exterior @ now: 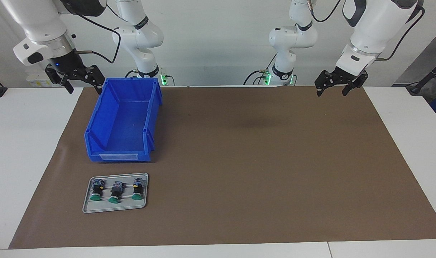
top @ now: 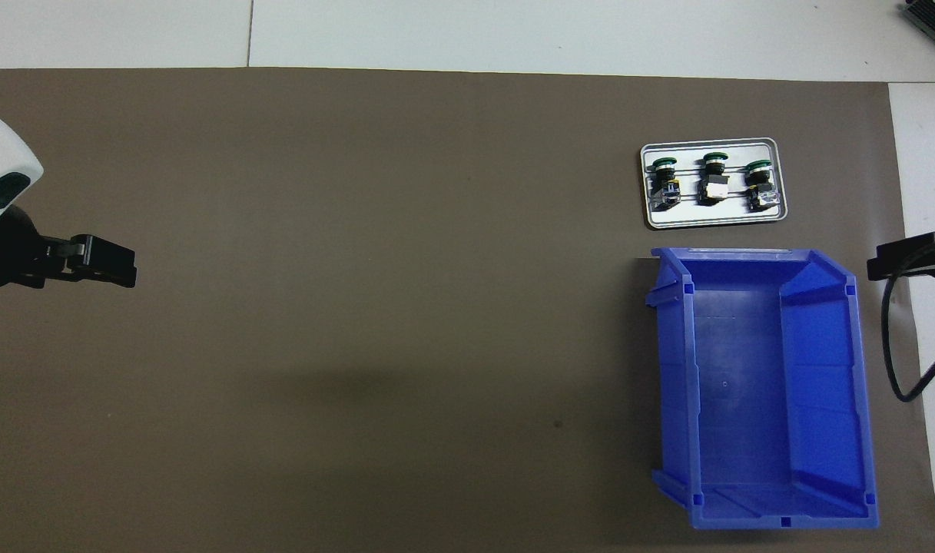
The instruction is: Place and press button with both arms
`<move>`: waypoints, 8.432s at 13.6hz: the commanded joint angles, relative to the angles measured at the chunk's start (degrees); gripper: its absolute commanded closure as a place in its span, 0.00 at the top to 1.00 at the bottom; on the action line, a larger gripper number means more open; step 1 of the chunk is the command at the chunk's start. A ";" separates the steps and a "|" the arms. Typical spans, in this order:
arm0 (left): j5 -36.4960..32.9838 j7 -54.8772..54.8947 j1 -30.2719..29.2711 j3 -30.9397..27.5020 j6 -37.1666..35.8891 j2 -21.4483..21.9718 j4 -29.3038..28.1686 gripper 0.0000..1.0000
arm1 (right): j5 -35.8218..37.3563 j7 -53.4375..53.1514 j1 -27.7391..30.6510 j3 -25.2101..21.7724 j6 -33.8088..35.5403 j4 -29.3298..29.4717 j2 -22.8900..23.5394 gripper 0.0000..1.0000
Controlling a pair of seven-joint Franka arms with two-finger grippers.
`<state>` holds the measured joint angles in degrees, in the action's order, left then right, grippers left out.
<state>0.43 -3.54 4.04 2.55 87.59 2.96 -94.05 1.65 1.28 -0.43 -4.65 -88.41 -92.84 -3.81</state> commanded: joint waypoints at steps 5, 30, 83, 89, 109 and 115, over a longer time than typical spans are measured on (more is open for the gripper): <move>-0.08 9.78 0.53 0.70 0.56 0.47 0.36 1.00 | 0.72 -1.98 -0.63 -0.28 -0.01 -1.64 -1.55 1.00; 0.01 9.17 -0.35 0.26 0.83 0.91 -0.25 1.00 | -6.39 -1.19 -1.68 -0.28 -55.20 -6.03 35.10 0.97; 0.09 0.90 -2.54 -0.53 0.74 1.53 -0.52 1.00 | 9.25 -139.36 -48.43 -0.28 -42.73 -1.21 35.62 0.09; 0.01 0.82 -2.55 -0.53 0.57 1.53 -0.52 1.00 | 9.34 -138.74 -49.05 -0.28 -42.99 -1.38 35.53 0.63; 0.09 0.64 -3.08 -0.53 0.66 1.62 -0.87 1.00 | 1.88 -66.81 -24.21 -0.36 -24.63 -12.70 6.73 1.00; 0.09 0.90 -2.81 0.00 0.66 1.62 -0.96 1.00 | 0.72 -37.10 -9.79 -0.36 -14.96 -13.69 1.18 1.00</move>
<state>0.43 -2.35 1.04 2.48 88.01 3.36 -93.87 3.39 -44.04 -13.81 -5.78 -104.70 -104.54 -0.05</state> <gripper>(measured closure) 0.000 0.000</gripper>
